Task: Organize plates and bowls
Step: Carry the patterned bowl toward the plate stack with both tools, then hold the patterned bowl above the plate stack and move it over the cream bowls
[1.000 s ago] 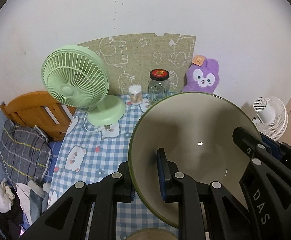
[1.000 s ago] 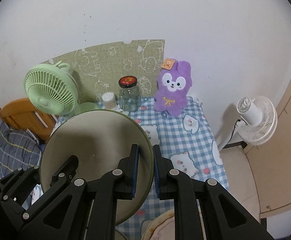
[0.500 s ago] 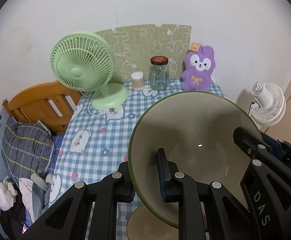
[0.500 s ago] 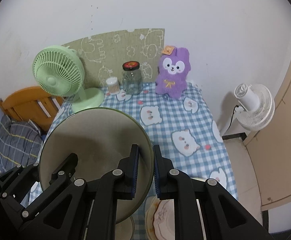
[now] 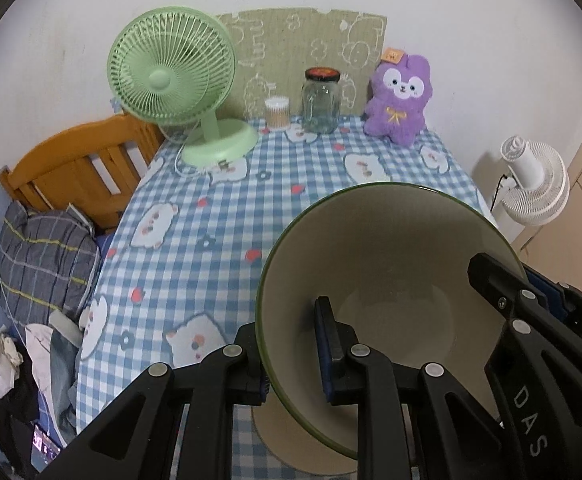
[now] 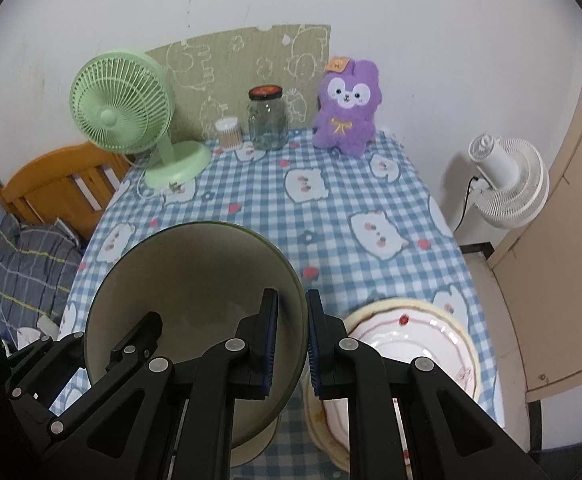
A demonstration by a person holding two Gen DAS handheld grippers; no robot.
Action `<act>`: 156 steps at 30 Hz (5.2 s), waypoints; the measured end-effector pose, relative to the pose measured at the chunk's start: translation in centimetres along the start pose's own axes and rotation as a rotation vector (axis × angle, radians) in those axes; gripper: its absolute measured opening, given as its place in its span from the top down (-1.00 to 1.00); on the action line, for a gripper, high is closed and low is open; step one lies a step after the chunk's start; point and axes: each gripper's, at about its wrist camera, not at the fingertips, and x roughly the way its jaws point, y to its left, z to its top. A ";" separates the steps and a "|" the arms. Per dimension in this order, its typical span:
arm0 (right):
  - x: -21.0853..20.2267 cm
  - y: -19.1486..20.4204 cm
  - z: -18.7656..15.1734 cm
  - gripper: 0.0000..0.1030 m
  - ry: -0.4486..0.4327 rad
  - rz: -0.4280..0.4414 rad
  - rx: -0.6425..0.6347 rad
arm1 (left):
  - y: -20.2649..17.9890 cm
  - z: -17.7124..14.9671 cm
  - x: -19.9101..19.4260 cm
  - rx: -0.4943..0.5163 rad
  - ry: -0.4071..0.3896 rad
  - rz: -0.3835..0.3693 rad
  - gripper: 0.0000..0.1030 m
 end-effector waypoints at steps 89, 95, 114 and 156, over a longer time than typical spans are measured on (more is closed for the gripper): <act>6.6 1.1 -6.7 -0.45 0.199 0.027 -0.045 | 1.4 -6.7 5.3 0.031 0.122 -0.108 -0.69; 8.2 0.9 -6.8 -0.45 0.230 0.053 -0.026 | 1.7 -6.9 6.8 0.002 0.158 -0.124 -0.69; 11.0 1.7 -7.4 -0.47 0.312 0.129 0.022 | 1.5 -7.2 8.5 -0.014 0.205 -0.143 -0.79; 9.7 1.8 -6.6 -0.05 0.317 0.100 0.047 | 1.3 -6.2 7.1 0.007 0.241 -0.223 -0.14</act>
